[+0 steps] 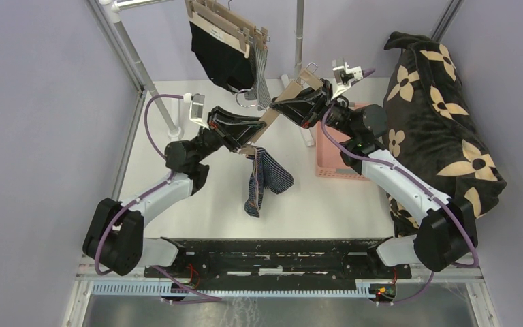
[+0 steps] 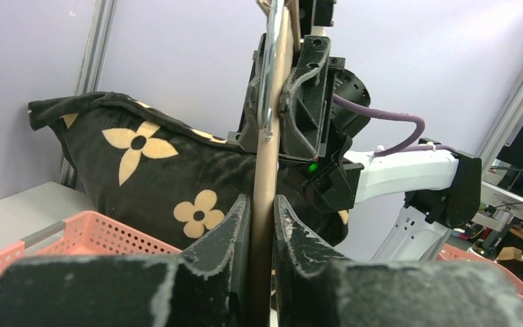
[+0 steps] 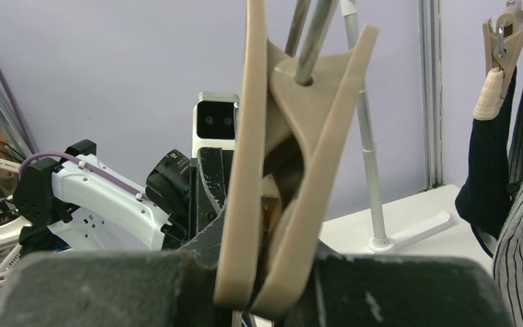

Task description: Remove the underwear clipped to the hanger

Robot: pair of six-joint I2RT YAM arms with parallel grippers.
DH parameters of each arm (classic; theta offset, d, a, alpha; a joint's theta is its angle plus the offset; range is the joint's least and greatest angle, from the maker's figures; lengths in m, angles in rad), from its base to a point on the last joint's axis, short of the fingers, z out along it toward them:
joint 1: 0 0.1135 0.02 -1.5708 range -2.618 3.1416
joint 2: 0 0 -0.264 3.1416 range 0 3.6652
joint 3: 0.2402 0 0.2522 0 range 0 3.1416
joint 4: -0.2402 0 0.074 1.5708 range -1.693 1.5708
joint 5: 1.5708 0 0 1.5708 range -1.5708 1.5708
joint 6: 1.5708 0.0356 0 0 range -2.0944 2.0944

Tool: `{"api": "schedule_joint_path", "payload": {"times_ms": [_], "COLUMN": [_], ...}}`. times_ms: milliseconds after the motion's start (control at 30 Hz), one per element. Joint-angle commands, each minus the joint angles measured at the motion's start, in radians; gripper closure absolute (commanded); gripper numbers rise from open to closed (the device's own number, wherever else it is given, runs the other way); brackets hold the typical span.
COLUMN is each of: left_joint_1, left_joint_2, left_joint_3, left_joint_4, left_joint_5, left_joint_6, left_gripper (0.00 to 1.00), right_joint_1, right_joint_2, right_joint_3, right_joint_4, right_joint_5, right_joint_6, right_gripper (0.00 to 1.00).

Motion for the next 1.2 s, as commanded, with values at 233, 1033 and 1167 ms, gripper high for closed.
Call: {"api": "schedule_joint_path", "payload": {"times_ms": [233, 1033, 1167], "left_joint_1": [-0.014, -0.013, -0.013], "left_joint_2": [-0.123, -0.281, -0.290], "left_joint_3": [0.057, -0.010, -0.020], "left_joint_4": [-0.296, -0.696, -0.706], "left_joint_5": [0.012, 0.022, 0.031], "left_joint_6": [0.176, 0.505, 0.506], "left_gripper": [0.46, 0.44, 0.70], "right_joint_1": [0.006, 0.006, 0.005], "right_joint_2": [-0.043, -0.114, -0.105], "right_joint_3": [0.056, 0.062, 0.061], "right_joint_4": [-0.004, -0.085, -0.086], "right_joint_5": [-0.012, -0.009, 0.000], "right_joint_6": [-0.083, -0.106, -0.105], "right_gripper": [0.99, 0.99, 0.99]}}
